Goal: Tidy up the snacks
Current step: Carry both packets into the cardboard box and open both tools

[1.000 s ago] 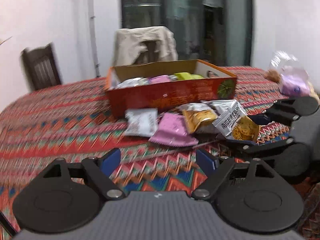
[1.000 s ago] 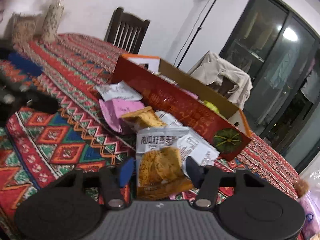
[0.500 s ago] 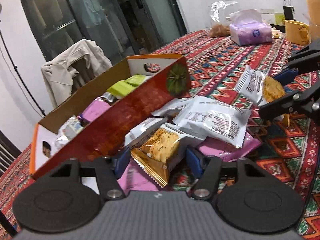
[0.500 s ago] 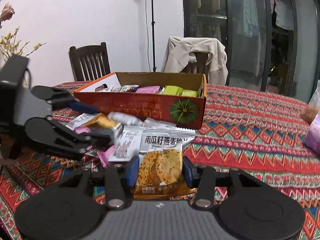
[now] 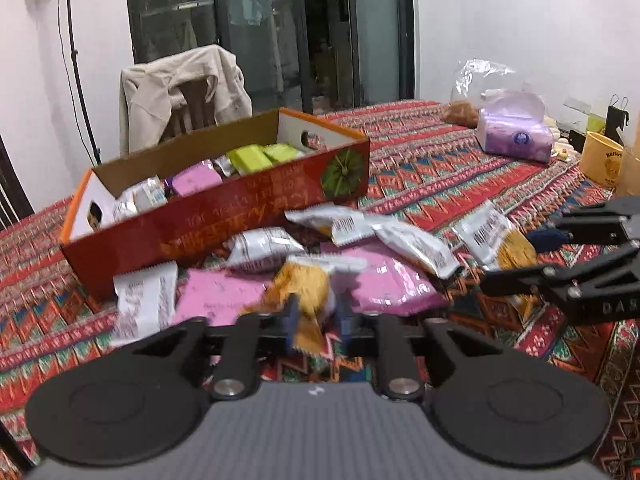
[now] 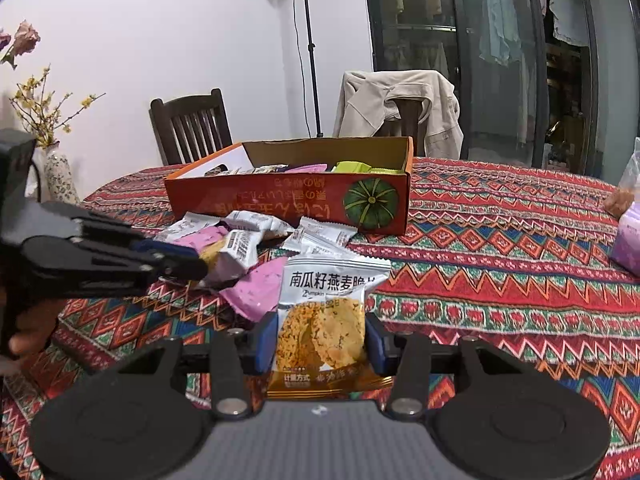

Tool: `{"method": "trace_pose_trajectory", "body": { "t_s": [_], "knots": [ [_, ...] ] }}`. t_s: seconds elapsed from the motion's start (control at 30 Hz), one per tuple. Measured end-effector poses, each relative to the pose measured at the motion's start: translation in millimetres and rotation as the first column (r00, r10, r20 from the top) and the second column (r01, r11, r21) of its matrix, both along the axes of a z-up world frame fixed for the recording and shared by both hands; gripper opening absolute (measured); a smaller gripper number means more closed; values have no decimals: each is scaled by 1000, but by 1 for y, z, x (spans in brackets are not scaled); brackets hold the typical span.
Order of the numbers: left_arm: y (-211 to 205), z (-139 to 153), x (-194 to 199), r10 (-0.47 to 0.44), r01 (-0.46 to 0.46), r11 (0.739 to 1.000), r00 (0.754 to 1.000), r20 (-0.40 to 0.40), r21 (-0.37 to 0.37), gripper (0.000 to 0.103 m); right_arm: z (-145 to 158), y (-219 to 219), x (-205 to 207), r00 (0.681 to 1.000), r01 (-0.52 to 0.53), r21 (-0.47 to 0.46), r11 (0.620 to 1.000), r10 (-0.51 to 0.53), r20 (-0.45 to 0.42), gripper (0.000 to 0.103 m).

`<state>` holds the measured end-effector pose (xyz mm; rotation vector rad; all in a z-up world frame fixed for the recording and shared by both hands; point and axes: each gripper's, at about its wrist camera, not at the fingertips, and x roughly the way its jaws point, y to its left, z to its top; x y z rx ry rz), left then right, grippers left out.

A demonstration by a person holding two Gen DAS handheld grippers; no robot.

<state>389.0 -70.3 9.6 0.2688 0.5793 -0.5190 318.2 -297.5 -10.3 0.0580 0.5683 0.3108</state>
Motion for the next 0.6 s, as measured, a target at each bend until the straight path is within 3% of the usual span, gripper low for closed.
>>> {"method": "trace_pose_trajectory", "body": {
  "t_s": [0.07,0.13,0.2,0.27,0.3,0.33,0.4,0.47,0.6],
  "knots": [
    [-4,3,4,-24,23,999,999,44,24,72,1,-2,-4,1000,2,2,1000,-2,3,45],
    [-11,-1,12,-96,92,993,994,53,74,80,3,-5,-7,1000,5,13,1000,-6,9,45],
    [-21,-10,28,-86,83,985,996,15,153,78,3,-8,-9,1000,9,28,1000,-9,9,45],
    [-24,-15,39,-66,67,986,998,-15,155,68,3,-10,-10,1000,18,27,999,-18,6,46],
    [-23,-16,43,-73,77,989,997,-39,128,60,2,-11,-11,1000,23,28,999,-23,5,46],
    [-21,-16,45,-68,75,992,995,-72,104,36,1,-12,-12,1000,28,30,999,-28,2,46],
    [-14,-14,42,-27,32,998,993,-116,46,36,-1,-14,-14,999,36,36,999,-36,-9,46],
    [-5,-10,25,14,-14,1000,994,-109,-4,36,-3,-15,-16,999,43,32,999,-43,-15,46],
    [20,2,-25,96,-110,983,990,-101,-146,36,-2,-16,-22,999,44,25,999,-43,-15,45]
  ]
}}
